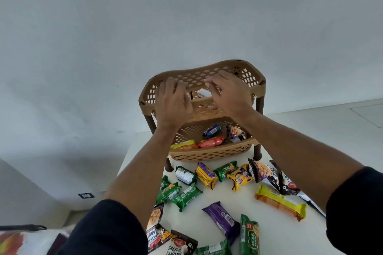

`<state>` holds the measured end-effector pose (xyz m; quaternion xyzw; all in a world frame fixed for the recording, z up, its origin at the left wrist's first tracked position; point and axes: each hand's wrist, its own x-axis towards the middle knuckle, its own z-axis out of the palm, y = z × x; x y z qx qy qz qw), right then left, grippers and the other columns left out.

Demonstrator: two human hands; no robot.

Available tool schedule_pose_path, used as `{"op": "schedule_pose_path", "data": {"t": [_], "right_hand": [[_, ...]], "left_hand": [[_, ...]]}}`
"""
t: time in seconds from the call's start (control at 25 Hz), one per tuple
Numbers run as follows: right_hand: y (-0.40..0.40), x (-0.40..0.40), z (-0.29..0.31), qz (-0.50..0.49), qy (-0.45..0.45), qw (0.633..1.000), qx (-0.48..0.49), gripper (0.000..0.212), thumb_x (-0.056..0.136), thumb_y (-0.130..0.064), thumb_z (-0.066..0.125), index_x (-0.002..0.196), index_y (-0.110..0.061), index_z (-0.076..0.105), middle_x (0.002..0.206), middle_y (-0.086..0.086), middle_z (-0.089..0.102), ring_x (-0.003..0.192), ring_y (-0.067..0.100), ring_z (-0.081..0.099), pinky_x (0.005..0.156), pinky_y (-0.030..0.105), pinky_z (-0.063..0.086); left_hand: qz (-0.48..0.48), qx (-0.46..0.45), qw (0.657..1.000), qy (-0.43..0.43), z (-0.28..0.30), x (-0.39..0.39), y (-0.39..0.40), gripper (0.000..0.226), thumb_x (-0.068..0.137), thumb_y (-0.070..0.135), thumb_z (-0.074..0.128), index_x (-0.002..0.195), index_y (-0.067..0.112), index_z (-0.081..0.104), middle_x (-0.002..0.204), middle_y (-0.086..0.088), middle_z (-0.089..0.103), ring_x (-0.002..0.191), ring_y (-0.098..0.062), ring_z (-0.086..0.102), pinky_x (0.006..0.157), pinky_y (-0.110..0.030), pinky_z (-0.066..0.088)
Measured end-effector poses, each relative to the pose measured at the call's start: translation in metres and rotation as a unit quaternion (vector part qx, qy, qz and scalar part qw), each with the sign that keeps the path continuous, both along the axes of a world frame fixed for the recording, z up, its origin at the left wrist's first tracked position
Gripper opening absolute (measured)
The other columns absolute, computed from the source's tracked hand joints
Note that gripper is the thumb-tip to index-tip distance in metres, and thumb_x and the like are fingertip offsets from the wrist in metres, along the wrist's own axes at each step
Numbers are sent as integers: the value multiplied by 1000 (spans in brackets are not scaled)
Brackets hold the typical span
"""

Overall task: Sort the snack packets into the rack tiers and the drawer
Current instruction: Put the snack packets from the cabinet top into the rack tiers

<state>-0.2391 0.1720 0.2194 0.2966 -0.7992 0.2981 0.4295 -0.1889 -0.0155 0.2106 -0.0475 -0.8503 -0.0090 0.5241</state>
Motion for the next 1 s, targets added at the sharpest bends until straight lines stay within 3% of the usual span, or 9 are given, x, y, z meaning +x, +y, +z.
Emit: {"op": "schedule_pose_path", "data": {"t": [0.12, 0.24, 0.28, 0.4, 0.44, 0.52, 0.64, 0.8, 1.0], "right_hand": [[21, 15, -20, 36, 18, 999, -26, 13, 97, -27, 65, 95, -17, 73, 84, -5, 70, 72, 7, 59, 58, 22, 46], [42, 33, -48, 73, -67, 995, -11, 15, 96, -34, 66, 93, -21, 73, 70, -13, 64, 60, 4, 54, 51, 18, 38], [48, 39, -60, 91, -106, 990, 4, 14, 96, -32, 66, 95, -21, 74, 72, -14, 65, 62, 7, 58, 53, 18, 38], [62, 59, -103, 118, -193, 969, 97, 17, 97, -21, 64, 112, -21, 72, 97, -7, 75, 84, 13, 69, 66, 23, 49], [67, 68, -122, 124, -220, 957, 141, 24, 98, -18, 61, 121, -21, 68, 105, -3, 74, 88, 16, 70, 68, 26, 51], [79, 91, -163, 143, -286, 912, 256, 40, 97, -17, 59, 136, -26, 54, 122, -2, 67, 91, 20, 69, 68, 30, 55], [99, 125, -210, 175, -310, 834, 423, 52, 96, -24, 56, 145, -35, 42, 135, -6, 57, 101, 20, 66, 74, 39, 58], [114, 138, -222, 207, -279, 822, 451, 66, 75, -7, 50, 137, -30, 54, 127, -2, 59, 106, 24, 59, 77, 40, 53], [124, 141, -216, 249, -252, 785, 509, 70, 70, -19, 62, 138, -36, 52, 132, -5, 58, 113, 21, 55, 86, 37, 48]], "left_hand": [[-59, -19, 998, -11, -33, 19, 16, 21, 79, 22, 63, 97, 11, 65, 96, -8, 59, 88, -23, 53, 75, -35, 43], [-114, 17, 970, -215, -66, 38, 33, 19, 81, 31, 61, 93, 16, 60, 91, -1, 60, 83, -18, 55, 72, -32, 45], [-126, 33, 931, -340, -75, 44, 37, 20, 84, 35, 62, 92, 17, 58, 90, 1, 61, 81, -20, 57, 71, -33, 47], [-100, 9, 734, -671, -106, 59, 48, 39, 87, 51, 68, 104, 16, 63, 103, -4, 63, 94, -23, 59, 81, -36, 46], [-82, 12, 679, -730, -117, 67, 52, 54, 86, 54, 71, 124, 17, 62, 124, -6, 61, 113, -24, 57, 93, -38, 44], [-79, 40, 619, -780, -139, 81, 57, 84, 82, 51, 78, 152, 24, 41, 156, -4, 42, 140, -26, 41, 112, -40, 35], [-95, 20, 598, -796, -165, 94, 67, 90, 78, 35, 86, 153, 27, 38, 151, -8, 45, 135, -31, 46, 109, -40, 41], [-65, -61, 630, -772, -180, 105, 72, 81, 71, 33, 89, 142, 36, 50, 133, -10, 46, 117, -29, 54, 93, -35, 49], [-64, -92, 663, -740, -186, 109, 80, 65, 73, 25, 89, 131, 28, 59, 126, -11, 49, 111, -32, 57, 95, -45, 52]]}}
